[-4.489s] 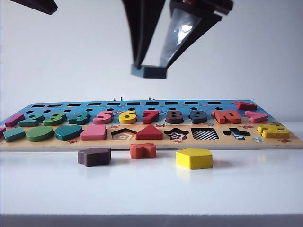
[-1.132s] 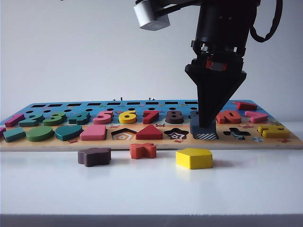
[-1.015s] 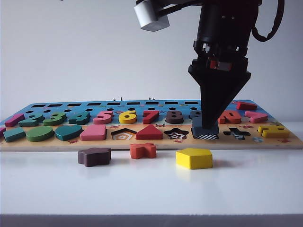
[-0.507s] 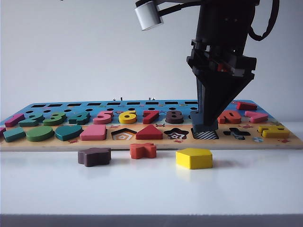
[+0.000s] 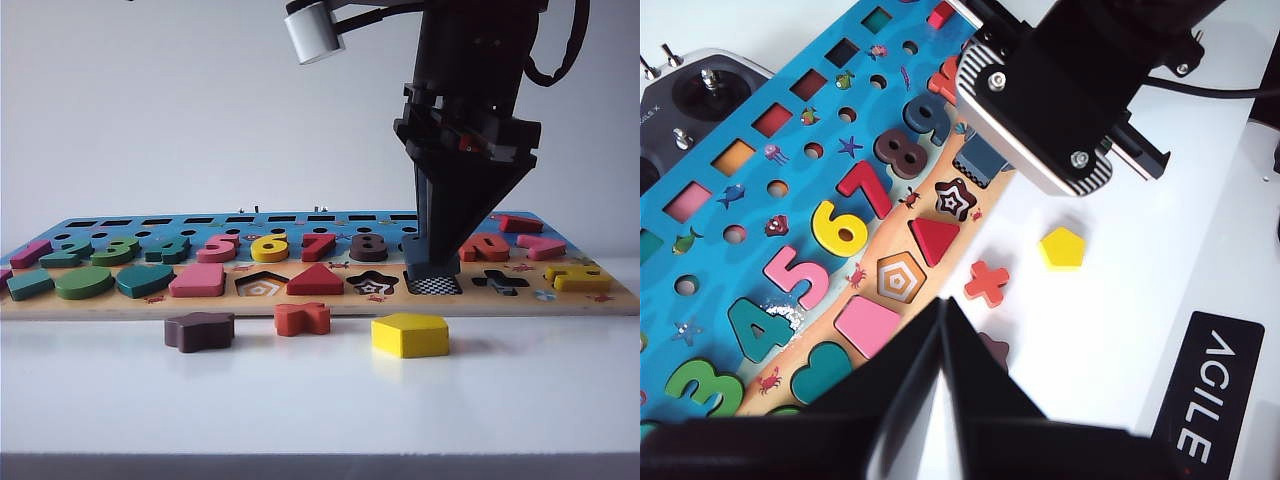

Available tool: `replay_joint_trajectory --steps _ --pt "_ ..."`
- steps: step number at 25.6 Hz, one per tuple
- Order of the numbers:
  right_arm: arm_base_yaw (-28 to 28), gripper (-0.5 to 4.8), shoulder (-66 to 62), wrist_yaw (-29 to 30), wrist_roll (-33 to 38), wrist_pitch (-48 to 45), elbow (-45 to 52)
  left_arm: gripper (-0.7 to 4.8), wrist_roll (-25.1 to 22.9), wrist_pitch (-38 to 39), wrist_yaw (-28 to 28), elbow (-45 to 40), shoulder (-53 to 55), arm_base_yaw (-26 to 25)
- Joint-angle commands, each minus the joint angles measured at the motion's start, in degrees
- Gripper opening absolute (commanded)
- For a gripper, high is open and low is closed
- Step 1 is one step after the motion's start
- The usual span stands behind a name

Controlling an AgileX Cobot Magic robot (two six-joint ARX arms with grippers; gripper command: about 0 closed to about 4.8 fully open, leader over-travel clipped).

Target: Insert the cube into the slot.

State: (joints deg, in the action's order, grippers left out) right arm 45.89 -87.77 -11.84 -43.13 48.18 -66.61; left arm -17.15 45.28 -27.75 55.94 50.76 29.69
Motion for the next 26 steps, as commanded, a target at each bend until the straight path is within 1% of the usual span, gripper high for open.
replay_joint_trajectory --steps 1,11,26 --pt "0.02 -0.05 0.35 0.04 0.07 -1.07 -0.28 0.17 -0.44 -0.42 -0.02 0.2 -0.09 0.07" --pt "-0.35 -0.05 0.24 0.02 2.86 -1.42 -0.11 0.17 -0.42 -0.42 -0.02 0.2 -0.09 0.07" --pt "-0.35 -0.05 0.24 0.07 4.17 -1.25 0.07 0.17 -0.44 -0.42 -0.02 0.2 -0.09 0.07"
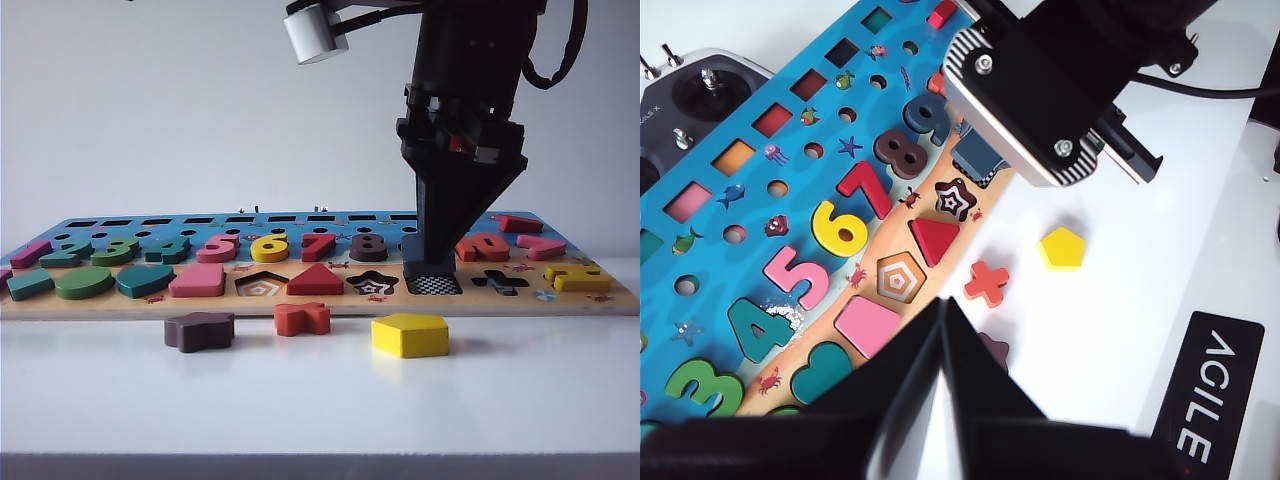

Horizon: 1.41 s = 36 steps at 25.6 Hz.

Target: Insert the cube into the slot.

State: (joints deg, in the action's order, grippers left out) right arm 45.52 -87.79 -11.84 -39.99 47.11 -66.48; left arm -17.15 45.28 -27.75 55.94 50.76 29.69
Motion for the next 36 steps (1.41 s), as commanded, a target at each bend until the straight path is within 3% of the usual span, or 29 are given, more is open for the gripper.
replay_joint_trajectory --steps 1,36 --pt "0.04 -0.05 0.24 0.04 1.16 -0.17 -0.07 0.17 -0.44 -0.42 -0.02 0.2 -0.09 0.07" --pt "0.04 -0.03 -0.7 1.33 2.49 -0.33 0.7 0.17 -0.42 -0.42 -0.02 0.2 -0.09 0.07"
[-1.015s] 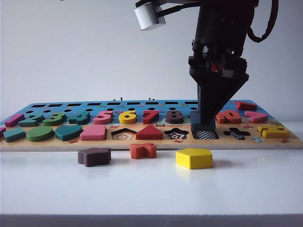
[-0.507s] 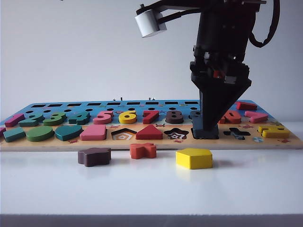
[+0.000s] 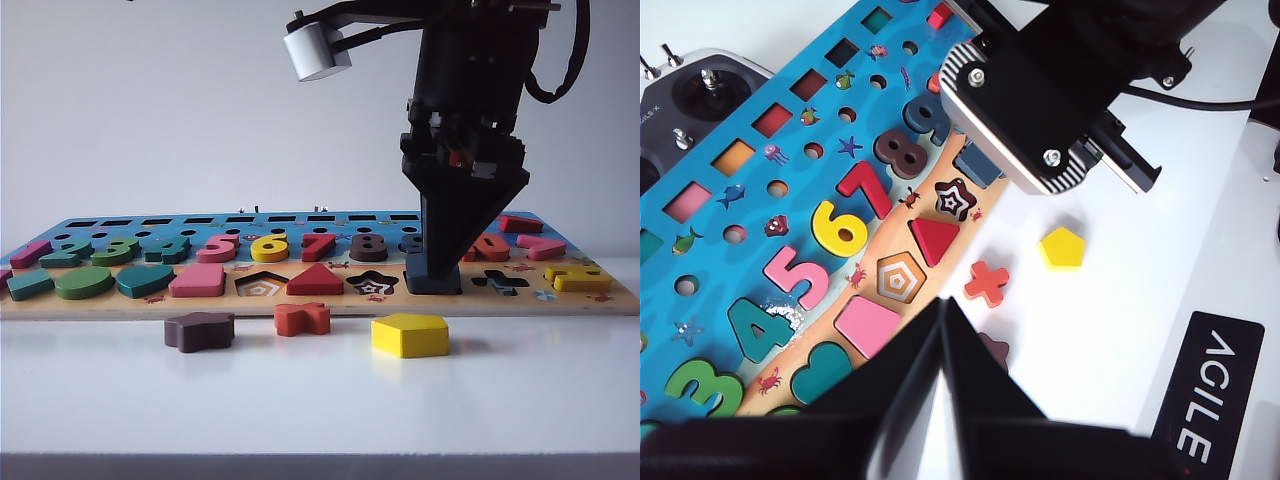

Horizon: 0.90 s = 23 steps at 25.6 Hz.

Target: Insert the cube into the slot.

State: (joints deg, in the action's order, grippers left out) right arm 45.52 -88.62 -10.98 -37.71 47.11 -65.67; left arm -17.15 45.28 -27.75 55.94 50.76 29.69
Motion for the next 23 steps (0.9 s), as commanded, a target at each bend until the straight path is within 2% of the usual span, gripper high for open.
replay_joint_trajectory --steps 1,4,6,11,17,23 --pt "0.04 0.01 0.13 0.48 0.22 -0.35 -0.11 0.17 -0.44 -0.42 -0.02 0.2 -0.09 0.07" --pt "0.02 0.15 0.13 0.46 0.15 -0.37 -0.11 0.17 -0.42 -0.42 -0.02 0.2 -0.09 0.07" --pt "0.02 0.54 0.13 0.31 -0.04 -0.39 -0.11 0.17 -0.42 -0.42 -0.02 0.2 -0.09 0.07" --pt "0.02 0.94 0.13 -1.25 -2.62 -0.39 -0.11 0.17 -0.44 -0.42 -0.02 0.2 -0.09 0.07" --pt "0.02 1.25 0.13 -2.54 -3.04 -0.42 -0.11 0.17 -0.44 -0.42 -0.02 0.2 -0.09 0.07" --pt "0.07 1.27 0.13 -2.38 -2.78 -0.35 -0.11 0.17 -0.42 -0.42 -0.02 0.2 -0.09 0.07"
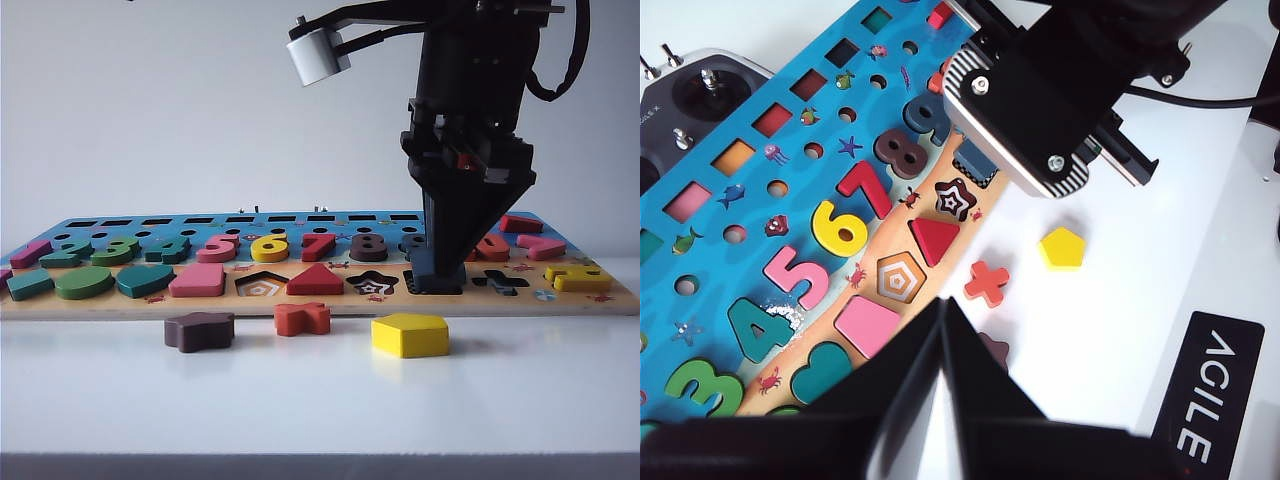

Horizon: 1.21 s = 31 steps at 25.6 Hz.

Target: Insert the cube into the slot.

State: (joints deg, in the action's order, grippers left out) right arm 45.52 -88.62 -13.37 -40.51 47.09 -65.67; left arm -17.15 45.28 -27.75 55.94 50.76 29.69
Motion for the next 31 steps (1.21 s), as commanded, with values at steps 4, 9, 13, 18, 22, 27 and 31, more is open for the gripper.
replay_joint_trajectory --steps 4,9,13,18,22,27,31 --pt "0.15 1.27 0.13 1.42 0.2 -0.26 -0.11 0.17 -0.42 -0.42 -0.02 0.2 -0.09 0.07" --pt "0.15 1.26 0.13 2.47 0.15 0.39 -0.11 0.17 -0.42 -0.42 -0.02 0.2 -0.09 0.07" --pt "0.15 1.27 0.13 2.47 -0.26 0.31 -0.11 0.17 -0.42 -0.42 -0.02 0.2 -0.09 0.07" --pt "0.15 1.37 0.13 2.47 -0.22 0.28 -0.11 0.17 -0.42 -0.42 -0.02 0.2 -0.09 0.07" --pt "0.15 2.11 0.13 2.45 -0.02 0.28 -0.13 0.17 -0.42 -0.42 -0.02 0.2 -0.09 0.07" --pt "0.15 2.75 0.13 2.27 -0.04 0.26 -0.13 0.17 -0.42 -0.42 -0.02 0.2 -0.09 0.07" --pt "0.13 2.84 0.13 0.55 -0.07 -0.37 -0.13 0.17 -0.42 -0.42 -0.02 0.2 -0.09 0.07"
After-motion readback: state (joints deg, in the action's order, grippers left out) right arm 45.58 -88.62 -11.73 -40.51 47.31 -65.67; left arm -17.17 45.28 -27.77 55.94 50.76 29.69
